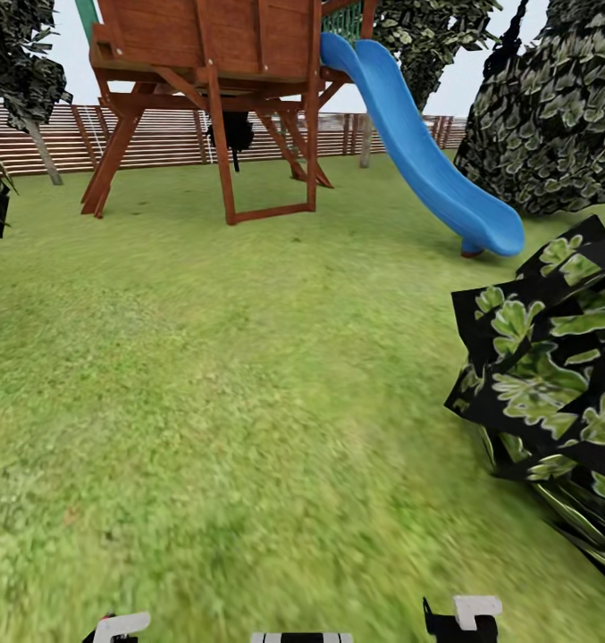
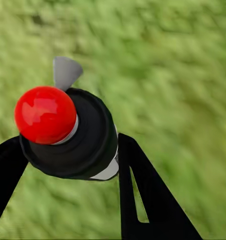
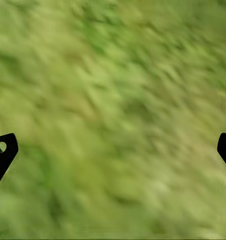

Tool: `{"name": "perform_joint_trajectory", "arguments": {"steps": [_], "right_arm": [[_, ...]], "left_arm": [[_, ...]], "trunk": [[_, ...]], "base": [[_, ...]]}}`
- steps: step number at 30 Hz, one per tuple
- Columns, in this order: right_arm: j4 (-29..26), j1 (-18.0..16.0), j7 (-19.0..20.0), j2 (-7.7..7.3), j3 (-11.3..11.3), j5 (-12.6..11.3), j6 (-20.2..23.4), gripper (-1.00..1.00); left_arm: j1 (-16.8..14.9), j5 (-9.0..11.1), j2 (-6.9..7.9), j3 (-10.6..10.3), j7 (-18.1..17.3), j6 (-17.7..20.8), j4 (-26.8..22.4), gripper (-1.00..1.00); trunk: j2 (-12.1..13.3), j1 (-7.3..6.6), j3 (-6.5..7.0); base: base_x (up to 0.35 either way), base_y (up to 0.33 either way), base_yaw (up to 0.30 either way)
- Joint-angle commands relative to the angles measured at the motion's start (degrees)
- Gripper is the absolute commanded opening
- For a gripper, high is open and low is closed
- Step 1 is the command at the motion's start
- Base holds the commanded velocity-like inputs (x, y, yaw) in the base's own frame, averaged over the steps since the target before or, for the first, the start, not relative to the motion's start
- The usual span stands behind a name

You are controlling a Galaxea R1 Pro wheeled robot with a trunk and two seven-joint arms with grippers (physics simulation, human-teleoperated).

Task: Pick up the pesticide atomizer in the garden and spray insectifuge to fully cover both potted plants in the garden.

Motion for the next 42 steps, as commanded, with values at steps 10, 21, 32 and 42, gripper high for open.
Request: {"name": "perform_joint_trajectory", "arguments": {"steps": [10,21,32,42], "right_arm": [[0.00,-0.01,-0.24,0.00,0.51,-0.33,-0.10,1.00],[0.00,-0.02,-0.24,0.00,0.51,-0.33,-0.10,1.00],[0.00,-0.01,-0.24,0.03,0.51,-0.33,-0.10,1.00],[0.00,0.00,-0.24,0.00,0.51,-0.33,-0.10,1.00]], "left_arm": [[-0.06,-0.60,0.07,0.36,0.13,-0.29,0.09,-1.00],[-0.06,-0.60,0.07,0.36,0.13,-0.28,0.17,-1.00],[-0.06,-0.60,0.07,0.36,0.13,-0.29,0.09,-1.00],[-0.06,-0.60,0.07,0.36,0.16,-0.28,0.09,-1.00]], "trunk": [[-0.01,0.02,-0.04],[-0.01,0.02,-0.04],[-0.01,0.02,-0.04],[-0.01,0.02,-0.04]], "base": [[0.334,0.039,0.000],[0.331,0.063,0.000],[0.316,0.155,0.000],[0.316,0.155,0.000]]}}
